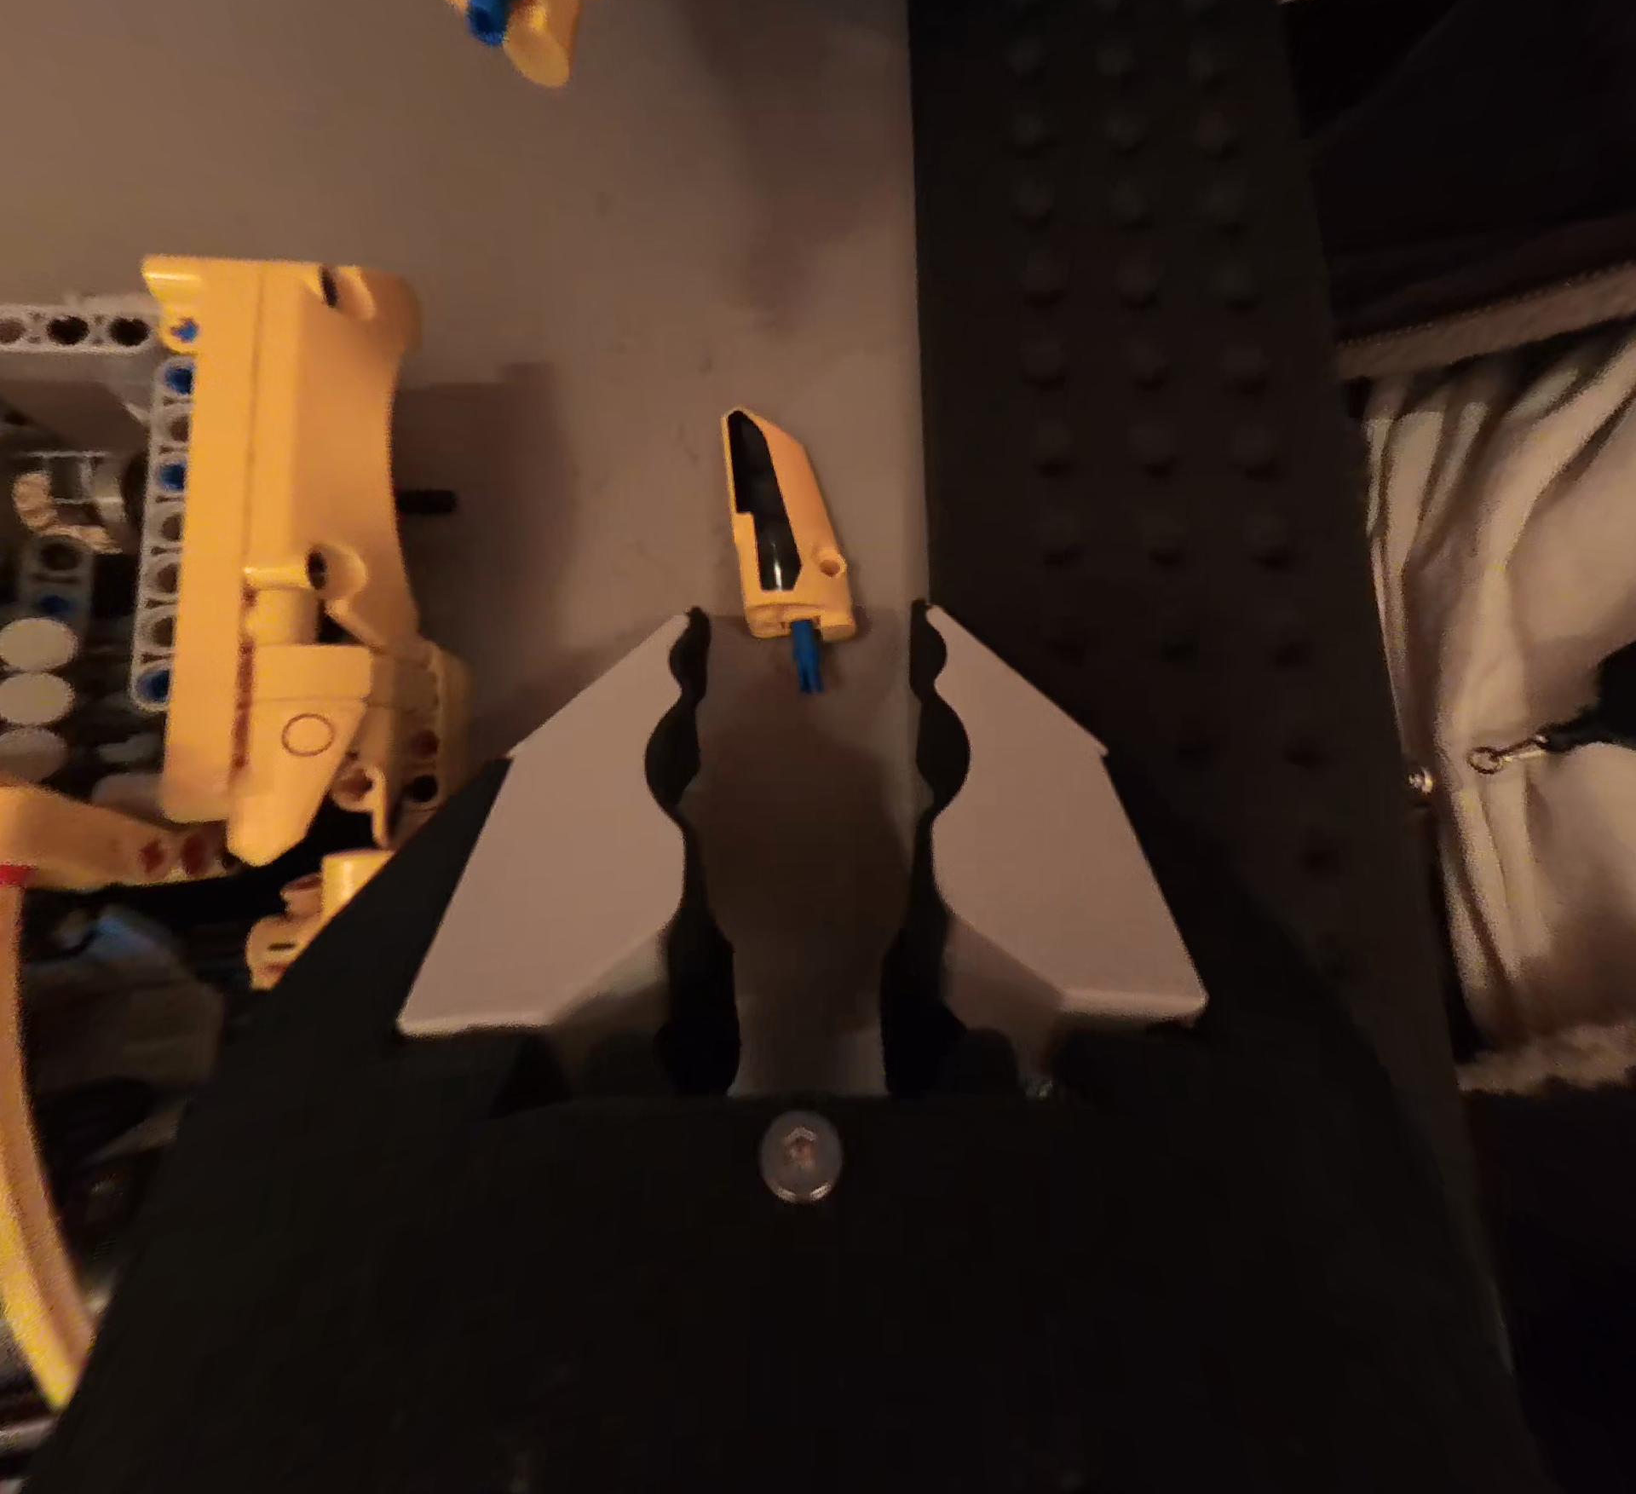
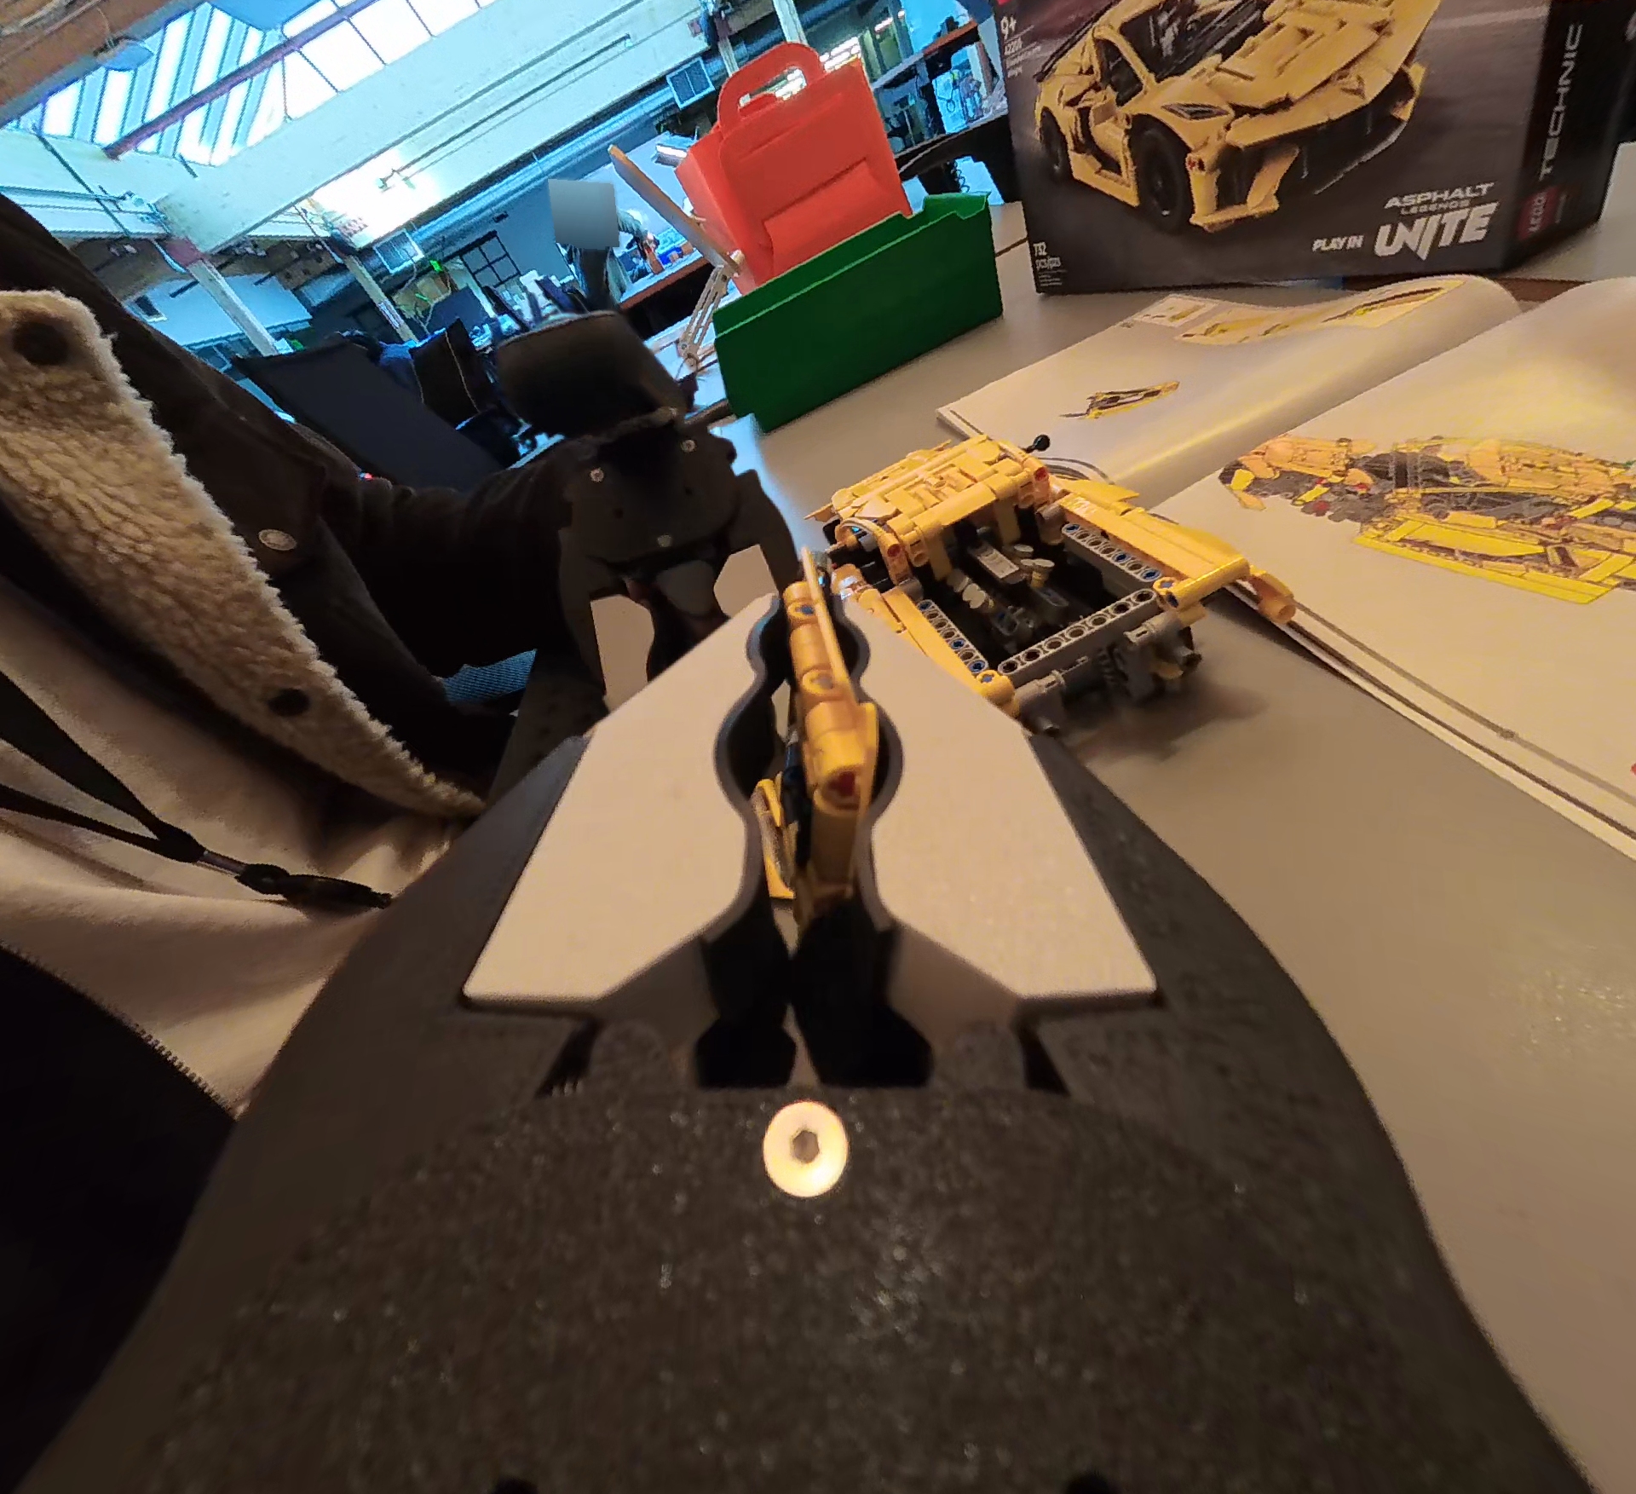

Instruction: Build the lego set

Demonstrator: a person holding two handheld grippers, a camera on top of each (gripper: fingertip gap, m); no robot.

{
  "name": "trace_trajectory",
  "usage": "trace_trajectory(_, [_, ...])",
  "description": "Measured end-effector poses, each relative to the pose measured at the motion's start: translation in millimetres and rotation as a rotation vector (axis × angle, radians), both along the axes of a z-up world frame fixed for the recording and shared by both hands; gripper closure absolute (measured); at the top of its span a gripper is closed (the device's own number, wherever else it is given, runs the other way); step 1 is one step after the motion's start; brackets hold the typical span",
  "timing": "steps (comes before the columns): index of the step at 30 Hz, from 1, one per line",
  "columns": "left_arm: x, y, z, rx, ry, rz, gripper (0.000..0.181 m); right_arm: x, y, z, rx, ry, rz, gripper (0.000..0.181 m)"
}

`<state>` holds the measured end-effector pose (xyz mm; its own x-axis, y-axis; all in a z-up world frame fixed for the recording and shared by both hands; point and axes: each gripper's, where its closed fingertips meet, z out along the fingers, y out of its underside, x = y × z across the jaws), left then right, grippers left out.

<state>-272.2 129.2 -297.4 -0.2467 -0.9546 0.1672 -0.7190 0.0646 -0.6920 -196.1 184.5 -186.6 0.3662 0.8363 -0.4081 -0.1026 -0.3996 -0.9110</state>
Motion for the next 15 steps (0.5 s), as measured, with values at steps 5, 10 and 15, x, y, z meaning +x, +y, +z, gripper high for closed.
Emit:
trace_trajectory(5, [9.4,2.4,-2.5,0.083,-0.017,0.030,0.157,-1.0,-0.7,1.7,-0.011,0.025,0.011,0.173])
trace_trajectory(10, [14.0,11.0,15.6,0.036,-0.089,0.118,0.157,3.5,0.5,7.2,0.002,0.058,-0.004,0.173])
trace_trajectory(15, [7.6,34.0,110.2,-0.598,-0.405,0.336,0.157,-1.0,-2.6,13.0,0.083,0.026,-0.004,0.173])
